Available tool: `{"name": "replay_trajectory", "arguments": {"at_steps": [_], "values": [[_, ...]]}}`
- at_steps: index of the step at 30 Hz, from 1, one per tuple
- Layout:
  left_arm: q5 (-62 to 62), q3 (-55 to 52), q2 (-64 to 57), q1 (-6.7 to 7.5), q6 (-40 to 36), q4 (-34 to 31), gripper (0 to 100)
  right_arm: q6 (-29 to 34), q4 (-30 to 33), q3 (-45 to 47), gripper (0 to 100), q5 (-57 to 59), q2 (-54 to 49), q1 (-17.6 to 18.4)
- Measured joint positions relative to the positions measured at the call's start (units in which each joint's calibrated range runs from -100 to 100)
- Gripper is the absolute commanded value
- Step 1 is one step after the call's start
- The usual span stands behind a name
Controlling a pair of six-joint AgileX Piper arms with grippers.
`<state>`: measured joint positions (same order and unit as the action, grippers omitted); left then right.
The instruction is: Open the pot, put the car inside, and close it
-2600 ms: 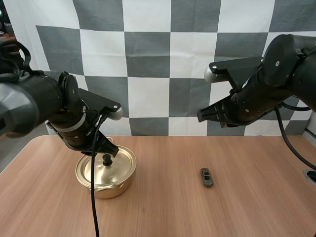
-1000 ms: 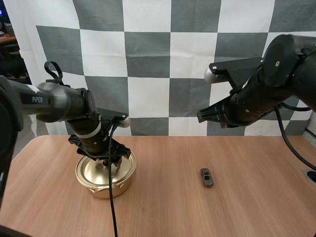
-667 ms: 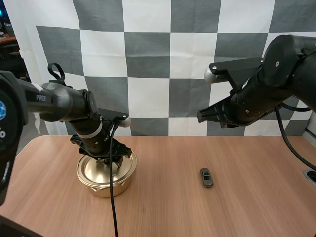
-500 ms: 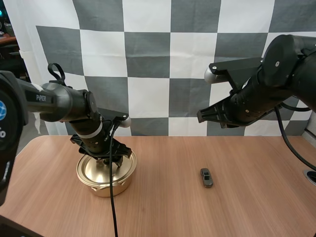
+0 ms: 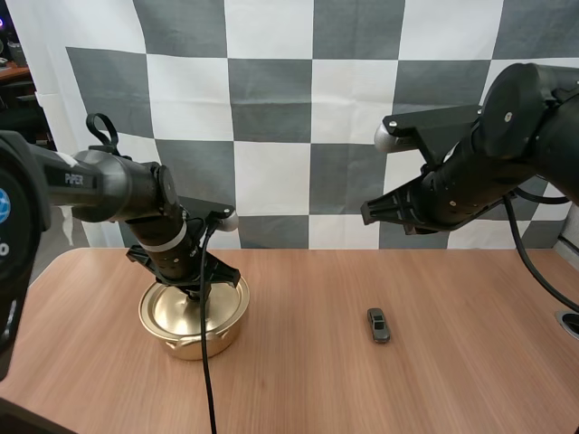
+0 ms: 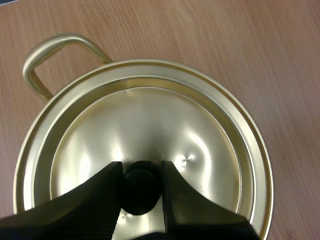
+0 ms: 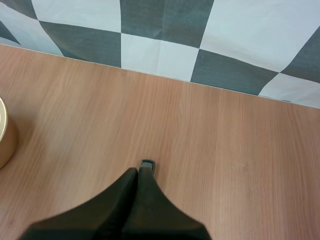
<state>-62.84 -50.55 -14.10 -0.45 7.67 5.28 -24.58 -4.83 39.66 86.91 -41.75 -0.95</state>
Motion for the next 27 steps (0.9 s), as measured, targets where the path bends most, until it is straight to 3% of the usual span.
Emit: {"name": "replay_trajectory", "arguments": {"at_steps": [9,14,27], "values": [[-1.0,1.4,-3.1,0.00,-0.1,0.0,0,0.0,0.0,0.0,0,-1.8,0.0,0.0],[-5.3,8.5,-12.9,0.00,-0.1,0.0,0,0.0,0.0,0.0,0,-2.4,0.0,0.0],[-30.0,22.1,-36.2,0.00,0.6,8.4,0,-0.4,2.2,2.5,0,-3.1,5.7,0.0]]}}
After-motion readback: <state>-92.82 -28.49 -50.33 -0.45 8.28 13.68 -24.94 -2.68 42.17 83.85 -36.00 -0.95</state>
